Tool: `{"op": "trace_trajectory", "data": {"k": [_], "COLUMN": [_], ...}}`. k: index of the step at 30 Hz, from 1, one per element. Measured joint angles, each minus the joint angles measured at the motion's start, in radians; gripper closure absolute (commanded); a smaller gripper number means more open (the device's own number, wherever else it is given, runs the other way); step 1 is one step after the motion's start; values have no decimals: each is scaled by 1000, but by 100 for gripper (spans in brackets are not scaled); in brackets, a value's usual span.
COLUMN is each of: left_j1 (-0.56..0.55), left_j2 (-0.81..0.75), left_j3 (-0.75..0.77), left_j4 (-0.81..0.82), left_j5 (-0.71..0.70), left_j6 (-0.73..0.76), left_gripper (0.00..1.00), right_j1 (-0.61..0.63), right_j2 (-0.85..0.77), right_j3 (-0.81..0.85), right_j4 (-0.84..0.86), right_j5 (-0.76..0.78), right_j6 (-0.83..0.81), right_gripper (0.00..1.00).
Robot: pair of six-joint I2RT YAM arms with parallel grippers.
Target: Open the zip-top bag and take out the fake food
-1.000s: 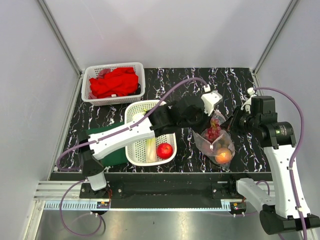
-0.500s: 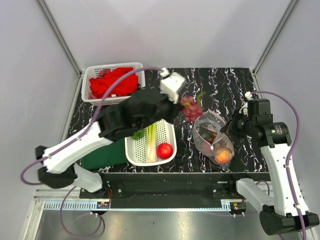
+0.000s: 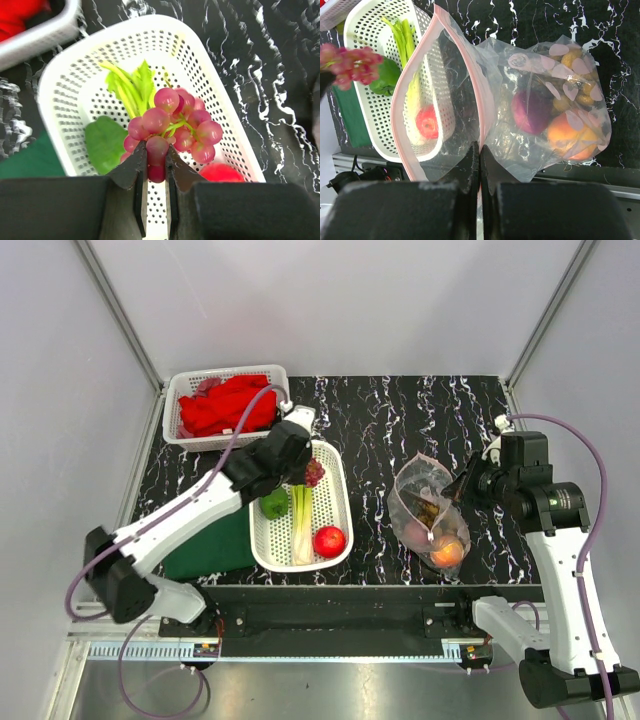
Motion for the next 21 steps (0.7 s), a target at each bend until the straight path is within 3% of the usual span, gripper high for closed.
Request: {"op": "trace_trajectory", "data": {"k": [10, 11, 12, 13, 16, 21], "left_j1": [3, 3, 3, 3, 5, 5], "left_j2": [409, 442, 467, 484, 495, 438], "left_j3": [60, 71, 81, 90, 101, 87], "left_j4": [84, 74, 63, 53, 37, 29], "left_j5": [8, 4, 0, -1, 6, 60], "left_j6": [-75, -91, -109, -127, -174, -241], "left_gripper": [100, 93, 68, 49, 24, 24], "right_j1": [0, 0, 0, 0, 0, 0], "right_j2": [-2, -3, -5, -8, -16, -20], "right_j3": [9, 10, 11, 12, 12, 12], "right_j4": [-9, -10, -12, -13, -13, -13], "right_j5": [-1, -1, -1, -1, -1, -20], "right_j6": [11, 12, 14, 16, 18, 20], "right_gripper": [100, 100, 100, 100, 100, 100]}}
